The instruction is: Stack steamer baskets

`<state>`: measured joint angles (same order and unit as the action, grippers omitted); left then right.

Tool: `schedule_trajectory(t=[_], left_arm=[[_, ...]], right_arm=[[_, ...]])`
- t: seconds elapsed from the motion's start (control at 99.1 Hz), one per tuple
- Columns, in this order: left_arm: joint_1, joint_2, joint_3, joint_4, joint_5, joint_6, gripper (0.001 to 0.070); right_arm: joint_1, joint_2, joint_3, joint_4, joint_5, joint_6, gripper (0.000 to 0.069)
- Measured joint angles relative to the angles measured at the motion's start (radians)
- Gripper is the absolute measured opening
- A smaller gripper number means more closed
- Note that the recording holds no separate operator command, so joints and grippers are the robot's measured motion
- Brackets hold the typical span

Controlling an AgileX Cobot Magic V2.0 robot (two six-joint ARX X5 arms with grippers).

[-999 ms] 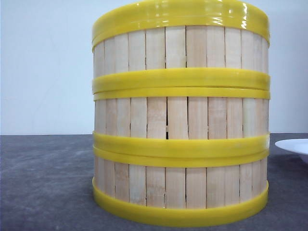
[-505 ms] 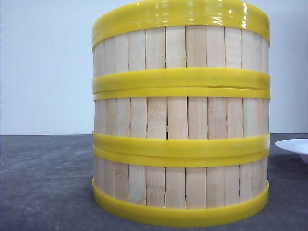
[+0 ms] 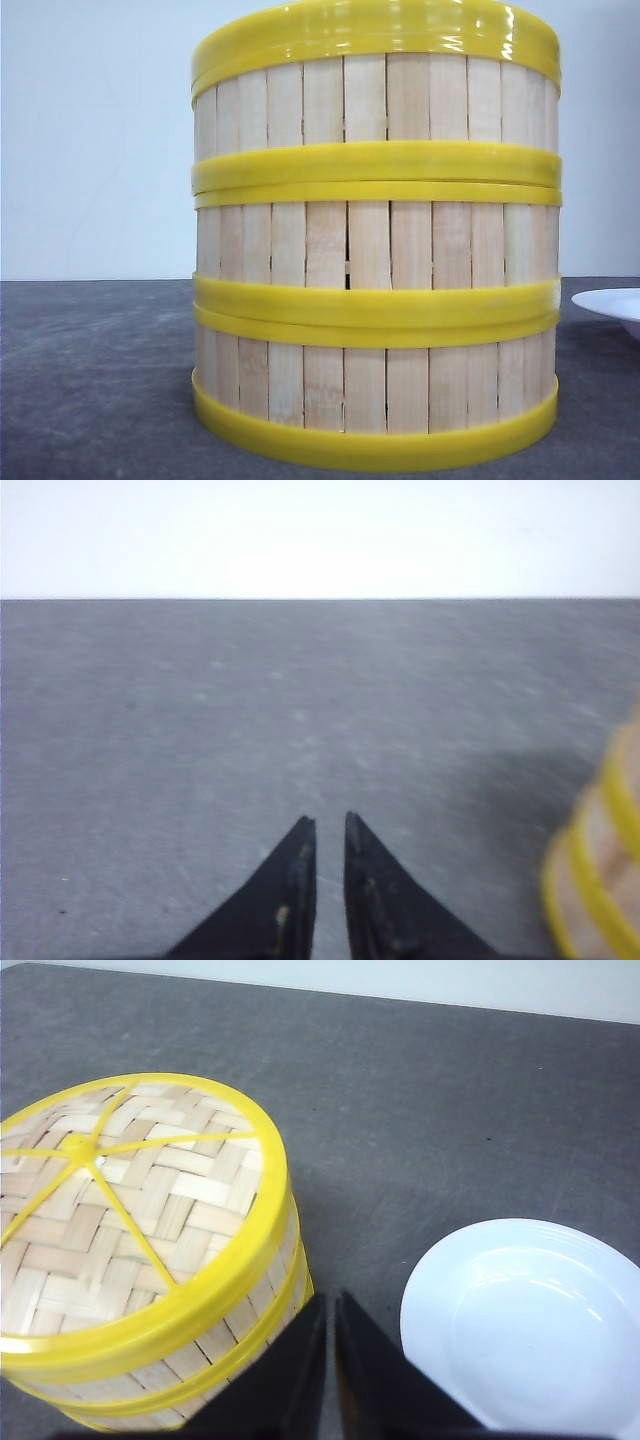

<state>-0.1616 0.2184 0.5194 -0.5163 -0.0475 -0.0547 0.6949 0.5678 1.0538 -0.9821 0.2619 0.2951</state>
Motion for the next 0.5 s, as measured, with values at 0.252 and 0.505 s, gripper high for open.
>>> schedule_trajectory(t=[0.252, 0.505], left_arm=[[0.085, -0.127, -0.291, 0.217, -0.002, 0.01, 0.0024], [0.11, -0.169, -0.411, 0.237, -0.007, 0.01, 0.0024]], right_arm=[[0.0, 0.0, 0.0, 0.0, 0.0, 0.0, 0.0012], [0.0, 0.0, 0.0, 0.0, 0.0, 0.0, 0.0012]])
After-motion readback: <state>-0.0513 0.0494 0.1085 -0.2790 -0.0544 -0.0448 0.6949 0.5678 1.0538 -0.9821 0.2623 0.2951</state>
